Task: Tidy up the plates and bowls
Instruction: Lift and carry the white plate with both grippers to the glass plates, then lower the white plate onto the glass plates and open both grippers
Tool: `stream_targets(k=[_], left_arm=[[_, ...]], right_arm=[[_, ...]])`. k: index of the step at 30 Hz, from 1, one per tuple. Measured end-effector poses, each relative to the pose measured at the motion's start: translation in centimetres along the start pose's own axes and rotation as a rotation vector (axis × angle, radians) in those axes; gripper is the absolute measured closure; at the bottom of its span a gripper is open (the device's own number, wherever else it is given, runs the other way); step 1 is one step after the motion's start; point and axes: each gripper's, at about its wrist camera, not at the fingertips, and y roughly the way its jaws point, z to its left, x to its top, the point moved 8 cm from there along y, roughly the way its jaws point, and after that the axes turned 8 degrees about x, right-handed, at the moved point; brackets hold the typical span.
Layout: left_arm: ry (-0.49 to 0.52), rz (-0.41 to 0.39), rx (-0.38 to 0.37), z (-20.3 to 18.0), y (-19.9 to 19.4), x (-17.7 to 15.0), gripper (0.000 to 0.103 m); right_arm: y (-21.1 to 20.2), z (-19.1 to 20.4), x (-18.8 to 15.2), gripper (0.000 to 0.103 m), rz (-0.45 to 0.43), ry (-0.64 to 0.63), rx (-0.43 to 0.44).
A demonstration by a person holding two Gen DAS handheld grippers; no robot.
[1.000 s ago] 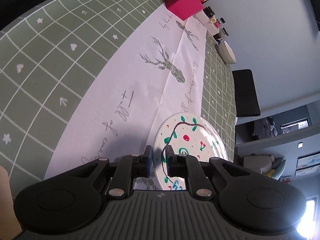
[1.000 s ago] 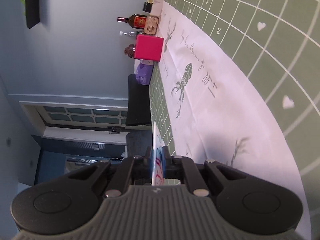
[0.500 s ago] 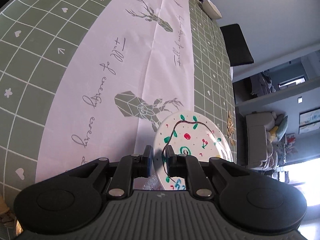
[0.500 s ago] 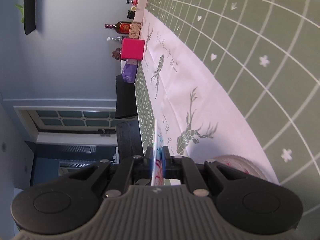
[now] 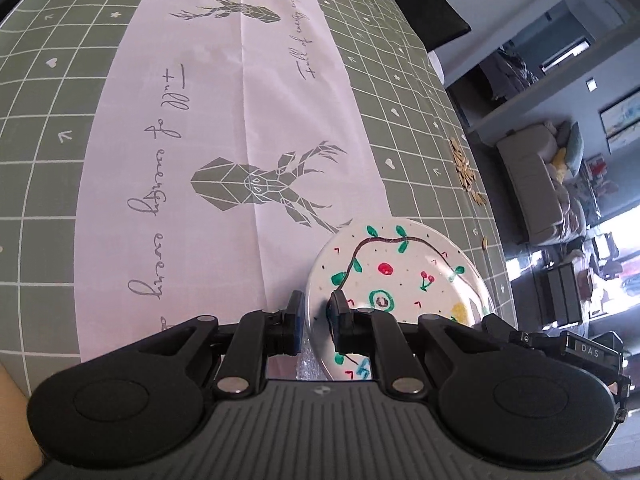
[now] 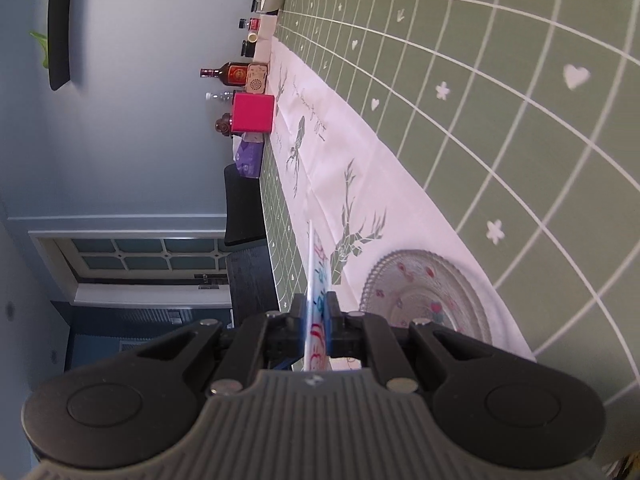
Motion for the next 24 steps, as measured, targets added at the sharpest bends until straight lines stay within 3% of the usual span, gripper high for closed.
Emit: stream_targets(k=[8,14,24], left_arm=[[0.149,0.081,0.021,-1.5,1.0,-0.8,0.087],[0.231,0.124,0.051,-2.0,1.8,-1.4,0.086],[0.323,0.131,0.107,-2.5,2.7,-2.3,0.086]], right_arm=[[-2.0,-2.0,-1.4,0.097,-0.008,0.058,-0.019],[-2.7,-3.6,-2.2,0.097,-0.027,0.105,0.028],[-3.0,-4.7,-2.9,0.097,-0.032,0.098,-0.009]])
